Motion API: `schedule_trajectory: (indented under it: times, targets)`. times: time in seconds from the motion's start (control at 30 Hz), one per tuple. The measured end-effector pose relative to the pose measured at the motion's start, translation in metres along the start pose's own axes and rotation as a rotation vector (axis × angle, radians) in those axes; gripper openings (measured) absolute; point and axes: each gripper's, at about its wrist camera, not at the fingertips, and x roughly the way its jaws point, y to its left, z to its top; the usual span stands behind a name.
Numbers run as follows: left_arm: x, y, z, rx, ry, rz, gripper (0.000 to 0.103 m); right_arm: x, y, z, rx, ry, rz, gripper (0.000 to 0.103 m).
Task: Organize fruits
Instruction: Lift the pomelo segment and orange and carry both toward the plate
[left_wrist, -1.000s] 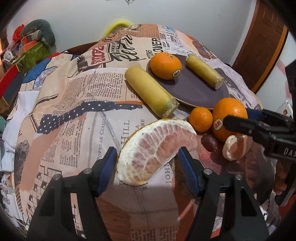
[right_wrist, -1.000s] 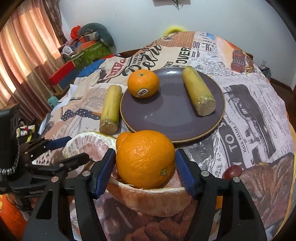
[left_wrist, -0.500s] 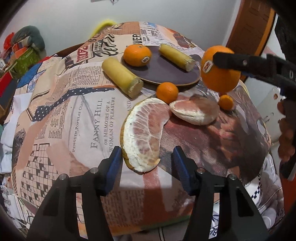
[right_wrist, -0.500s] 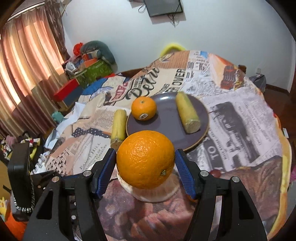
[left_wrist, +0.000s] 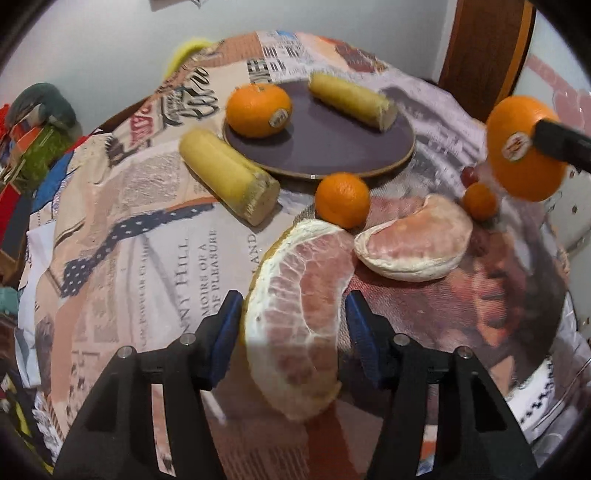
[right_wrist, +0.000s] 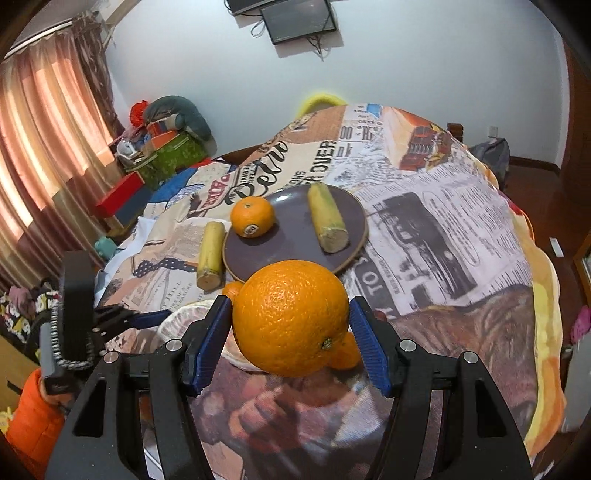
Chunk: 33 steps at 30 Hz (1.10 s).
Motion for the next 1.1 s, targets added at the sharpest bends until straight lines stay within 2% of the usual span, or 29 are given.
schedule_trajectory:
  times: [0.17,0.43,0.7,0.87,1.1]
  targets:
    - [0.007,0.007,0.005,-0.038,-0.02,-0.04,0.058,0.0,-0.01,-0.004,0.016,0.009,-0.01,0.062]
    - [-0.001,0.002,-0.002,-0.038,-0.034,-0.037,0.05,0.004,-0.015,-0.01,0.034,0.026,-0.019,0.062]
    - [-0.019,0.009,-0.019,-0.076,-0.038,-0.043,0.049,0.004,-0.013,-0.018,0.042,0.04,-0.006,0.062]
    - [-0.04,0.016,-0.019,-0.111,-0.097,-0.022,0.049,-0.001,-0.011,-0.014,0.037,0.026,-0.006,0.062]
    - [-0.064,0.02,0.001,-0.136,-0.188,-0.026,0.049,-0.008,-0.009,-0.002,0.029,-0.012,-0.009,0.062]
